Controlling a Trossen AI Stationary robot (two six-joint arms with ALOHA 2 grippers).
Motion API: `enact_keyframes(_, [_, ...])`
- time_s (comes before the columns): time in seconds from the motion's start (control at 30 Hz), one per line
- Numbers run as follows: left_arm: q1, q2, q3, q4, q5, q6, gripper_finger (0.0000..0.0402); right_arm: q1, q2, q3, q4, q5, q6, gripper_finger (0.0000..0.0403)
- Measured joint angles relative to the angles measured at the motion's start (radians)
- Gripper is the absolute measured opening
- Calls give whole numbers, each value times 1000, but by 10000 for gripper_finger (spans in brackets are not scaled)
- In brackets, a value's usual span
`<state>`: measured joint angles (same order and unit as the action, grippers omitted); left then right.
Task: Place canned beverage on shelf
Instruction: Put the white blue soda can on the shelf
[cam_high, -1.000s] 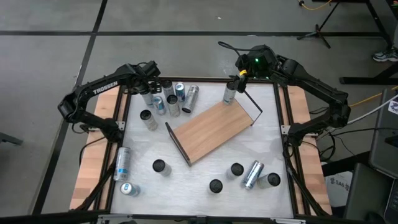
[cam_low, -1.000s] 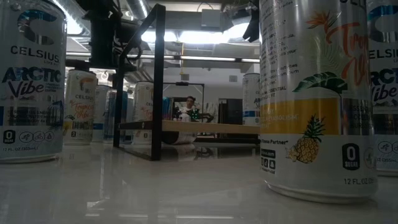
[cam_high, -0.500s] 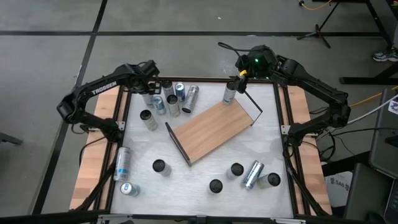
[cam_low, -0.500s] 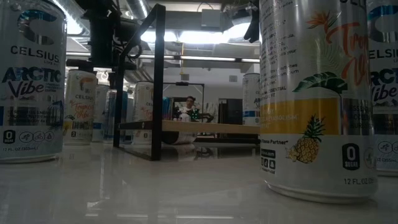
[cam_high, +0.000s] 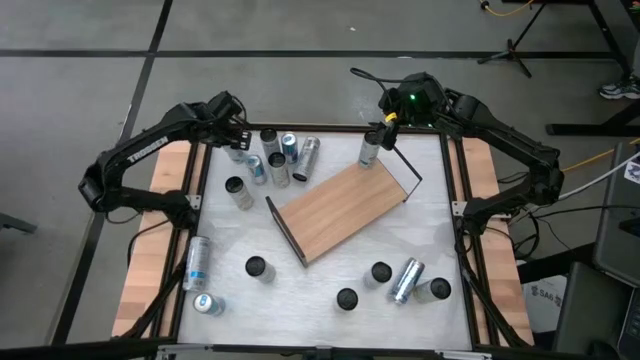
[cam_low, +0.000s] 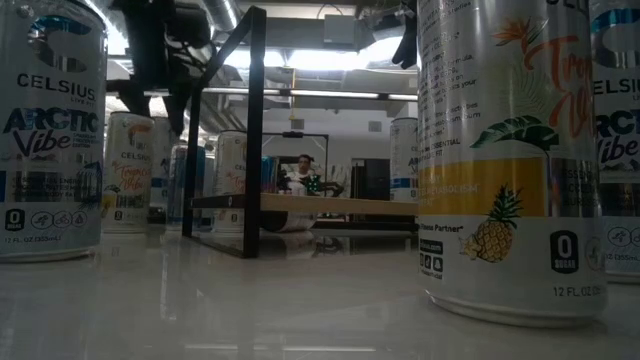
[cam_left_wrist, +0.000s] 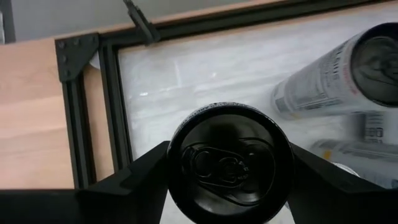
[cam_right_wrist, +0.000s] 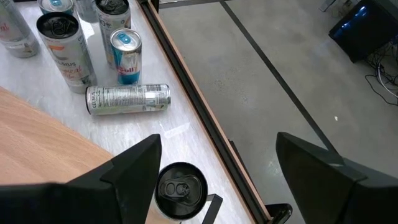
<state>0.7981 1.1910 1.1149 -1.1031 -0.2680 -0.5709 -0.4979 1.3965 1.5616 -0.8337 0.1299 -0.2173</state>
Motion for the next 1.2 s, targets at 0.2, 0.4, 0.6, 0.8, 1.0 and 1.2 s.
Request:
enact_keyframes(0.2, [0,-84,0,51,-3,39,244,0,0,0,0,0,1,308])
enact_keyframes(0.4, [0,-168,0,181,0,89,244,0,0,0,0,0,2,308])
enact_keyframes(0.6, [-1,-223,0,343,61,147,245,0,0,0,0,0,5,308])
enact_keyframes(0.8, [-49,-227,0,539,171,164,245,0,0,0,1,0,6,308])
enact_keyframes(1.0, [-157,-212,0,672,214,162,245,0,0,0,1,0,6,308])
enact_keyframes(1.2, [-310,-166,0,688,215,128,245,0,0,0,-6,-9,6,308])
